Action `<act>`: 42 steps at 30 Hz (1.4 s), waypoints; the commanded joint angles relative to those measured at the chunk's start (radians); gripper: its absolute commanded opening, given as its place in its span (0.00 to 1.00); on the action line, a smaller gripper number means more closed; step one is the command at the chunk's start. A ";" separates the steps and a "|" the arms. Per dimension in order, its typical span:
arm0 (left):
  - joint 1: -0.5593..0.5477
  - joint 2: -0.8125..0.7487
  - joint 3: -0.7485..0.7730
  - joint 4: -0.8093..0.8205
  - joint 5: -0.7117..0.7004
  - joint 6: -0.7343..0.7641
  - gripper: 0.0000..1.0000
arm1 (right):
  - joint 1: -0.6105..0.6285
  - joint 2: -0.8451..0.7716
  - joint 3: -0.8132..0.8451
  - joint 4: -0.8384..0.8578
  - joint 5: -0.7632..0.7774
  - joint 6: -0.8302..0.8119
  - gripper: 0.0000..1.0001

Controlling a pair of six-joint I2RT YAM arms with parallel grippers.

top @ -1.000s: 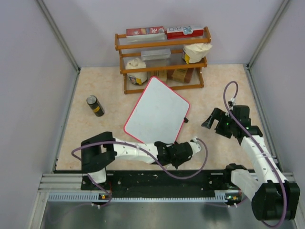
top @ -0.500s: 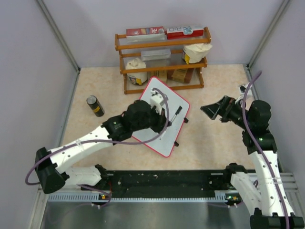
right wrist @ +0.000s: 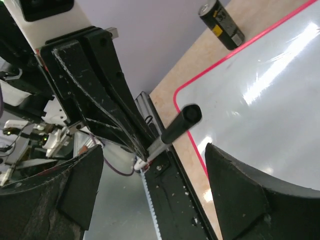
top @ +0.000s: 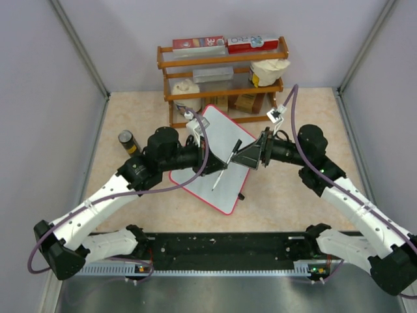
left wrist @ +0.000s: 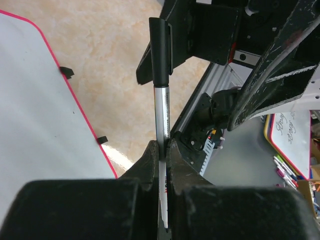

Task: Write a sentence on the whiteboard
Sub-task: Pass from the left arm to the right, then pass from the right arm to the left

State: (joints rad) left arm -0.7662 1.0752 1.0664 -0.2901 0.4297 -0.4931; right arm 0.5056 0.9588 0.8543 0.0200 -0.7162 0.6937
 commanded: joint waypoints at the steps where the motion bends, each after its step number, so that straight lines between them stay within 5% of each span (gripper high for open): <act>1: 0.005 -0.023 0.032 0.060 0.066 -0.038 0.00 | 0.048 0.050 0.060 0.224 0.006 0.081 0.75; 6: 0.007 -0.032 0.020 0.080 0.057 -0.048 0.00 | 0.074 0.080 0.057 0.256 -0.006 0.098 0.64; 9: 0.007 -0.029 0.021 0.078 0.046 -0.050 0.00 | 0.094 0.084 0.049 0.262 -0.015 0.098 0.45; 10: 0.007 -0.027 0.021 0.080 0.044 -0.048 0.00 | 0.100 0.084 0.048 0.261 -0.015 0.095 0.22; 12: 0.005 -0.024 0.029 0.066 0.031 -0.036 0.00 | 0.111 0.084 0.049 0.233 -0.006 0.081 0.01; 15: 0.008 -0.024 0.037 0.022 0.004 -0.016 0.00 | 0.109 0.071 0.040 0.204 0.020 0.064 0.00; 20: 0.008 -0.037 0.006 0.035 0.026 -0.010 0.66 | 0.111 0.029 0.032 0.149 0.142 0.041 0.00; 23: 0.008 -0.032 -0.026 0.072 0.072 -0.013 0.71 | 0.111 0.000 0.022 0.144 0.208 0.050 0.00; 29: 0.008 -0.017 -0.071 0.098 0.103 -0.007 0.62 | 0.111 -0.051 -0.014 0.175 0.287 0.084 0.00; 32: 0.008 -0.011 -0.072 0.109 0.124 0.010 0.37 | 0.111 -0.065 -0.021 0.167 0.308 0.083 0.00; 33: 0.008 -0.011 -0.068 0.114 0.127 0.025 0.17 | 0.111 -0.066 -0.021 0.166 0.304 0.079 0.00; 34: 0.008 -0.012 -0.063 0.102 0.123 0.034 0.08 | 0.109 -0.065 -0.018 0.160 0.299 0.076 0.00; 36: 0.008 -0.024 -0.043 0.085 0.107 0.057 0.00 | 0.109 -0.054 -0.001 0.127 0.270 0.052 0.15; 40: 0.008 -0.038 0.001 0.033 0.104 0.100 0.00 | 0.111 -0.048 0.038 0.011 0.239 -0.031 0.91; 42: 0.008 -0.032 0.038 -0.027 0.119 0.131 0.00 | 0.108 -0.052 0.063 -0.062 0.219 -0.092 0.99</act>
State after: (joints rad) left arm -0.7628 1.0645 1.0107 -0.2699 0.5472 -0.4305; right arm 0.6067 0.9146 0.8391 0.0734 -0.4496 0.7200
